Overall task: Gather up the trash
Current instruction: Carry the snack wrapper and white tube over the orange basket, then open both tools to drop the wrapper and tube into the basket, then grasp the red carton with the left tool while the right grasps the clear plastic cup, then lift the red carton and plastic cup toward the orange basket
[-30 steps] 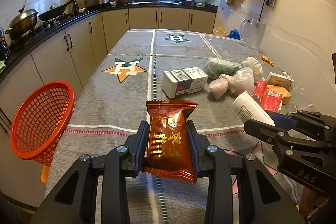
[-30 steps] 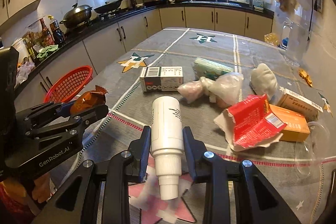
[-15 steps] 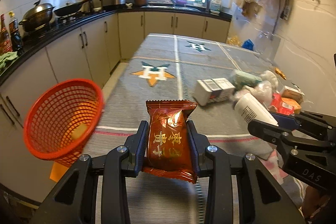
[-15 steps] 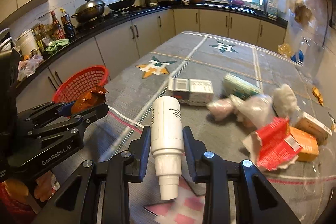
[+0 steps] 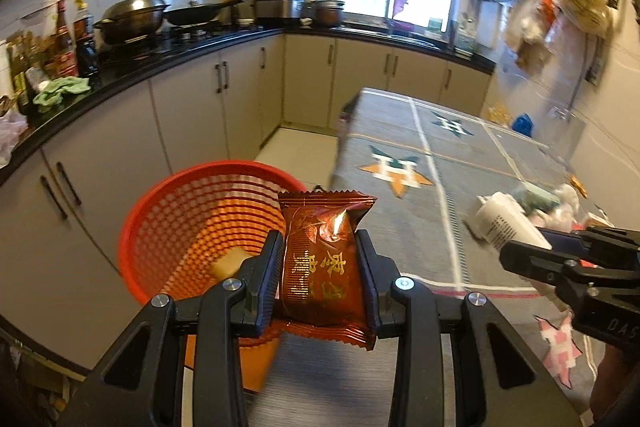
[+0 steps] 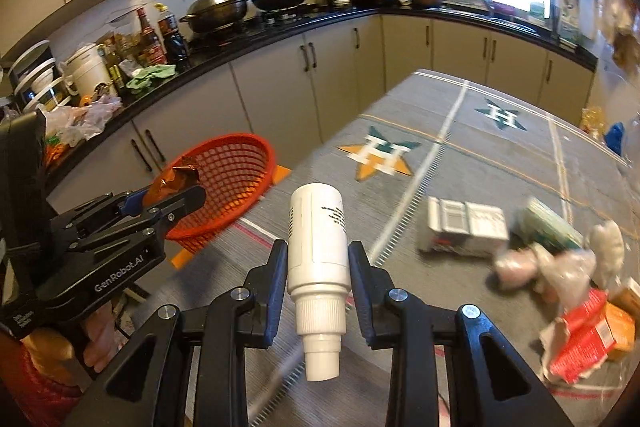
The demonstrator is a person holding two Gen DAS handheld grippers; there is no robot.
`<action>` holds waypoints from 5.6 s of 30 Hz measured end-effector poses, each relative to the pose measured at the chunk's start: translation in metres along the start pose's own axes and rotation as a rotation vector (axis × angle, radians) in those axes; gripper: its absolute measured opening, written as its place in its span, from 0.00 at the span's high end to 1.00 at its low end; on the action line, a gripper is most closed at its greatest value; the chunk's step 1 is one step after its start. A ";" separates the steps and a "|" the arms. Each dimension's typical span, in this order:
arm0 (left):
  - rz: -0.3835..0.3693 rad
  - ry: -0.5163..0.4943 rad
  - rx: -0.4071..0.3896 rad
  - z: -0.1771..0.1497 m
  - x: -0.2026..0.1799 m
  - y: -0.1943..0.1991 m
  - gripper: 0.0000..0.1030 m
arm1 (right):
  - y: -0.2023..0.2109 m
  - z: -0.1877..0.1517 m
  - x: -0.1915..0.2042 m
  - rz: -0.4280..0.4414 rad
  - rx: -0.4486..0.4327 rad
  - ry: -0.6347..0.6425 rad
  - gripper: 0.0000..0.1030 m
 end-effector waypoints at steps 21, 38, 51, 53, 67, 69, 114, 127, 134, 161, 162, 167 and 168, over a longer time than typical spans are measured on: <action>0.129 0.106 0.068 -0.001 0.092 -0.045 0.66 | -0.106 0.061 0.077 0.201 0.114 -0.037 0.68; 0.089 0.134 0.062 0.004 0.084 -0.050 0.50 | -0.092 0.054 0.054 0.224 0.091 -0.109 0.59; -0.115 -0.056 0.004 0.013 -0.044 -0.012 0.44 | 0.026 -0.031 -0.059 0.034 -0.009 -0.271 0.58; -0.147 -0.084 0.016 0.005 -0.065 -0.008 0.44 | 0.043 -0.046 -0.073 0.016 -0.017 -0.278 0.57; -0.296 -0.259 0.120 -0.039 -0.202 -0.002 0.43 | 0.201 -0.135 -0.219 -0.567 -0.174 -0.373 0.47; -0.321 -0.274 0.132 -0.043 -0.218 -0.001 0.42 | 0.208 -0.145 -0.239 -0.617 -0.160 -0.395 0.47; -0.502 -0.342 0.361 -0.084 -0.365 -0.056 0.80 | 0.196 -0.180 -0.267 -0.446 -0.206 -0.496 0.95; -0.444 -0.308 0.271 -0.079 -0.299 -0.023 0.86 | 0.184 -0.164 -0.241 -0.402 -0.199 -0.444 0.95; -0.388 -0.260 0.204 -0.068 -0.249 -0.009 0.86 | 0.169 -0.146 -0.213 -0.350 -0.199 -0.390 0.95; -0.337 -0.168 0.124 -0.053 -0.182 0.002 0.86 | 0.116 -0.107 -0.158 -0.252 -0.131 -0.284 0.95; -0.336 -0.167 0.123 -0.053 -0.181 0.002 0.86 | 0.115 -0.107 -0.157 -0.253 -0.128 -0.280 0.95; -0.327 -0.160 0.109 -0.050 -0.173 0.005 0.86 | 0.106 -0.101 -0.149 -0.252 -0.112 -0.253 0.95; -0.324 -0.157 0.106 -0.050 -0.170 0.005 0.86 | 0.104 -0.100 -0.146 -0.252 -0.110 -0.246 0.95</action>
Point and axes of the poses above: each gripper's, at about its wrist camera, not at the fingertips, and y roughly against the way its jaws point, x to its left, z to its top, the point moved 10 cm from there along -y, roughly the way its jaws point
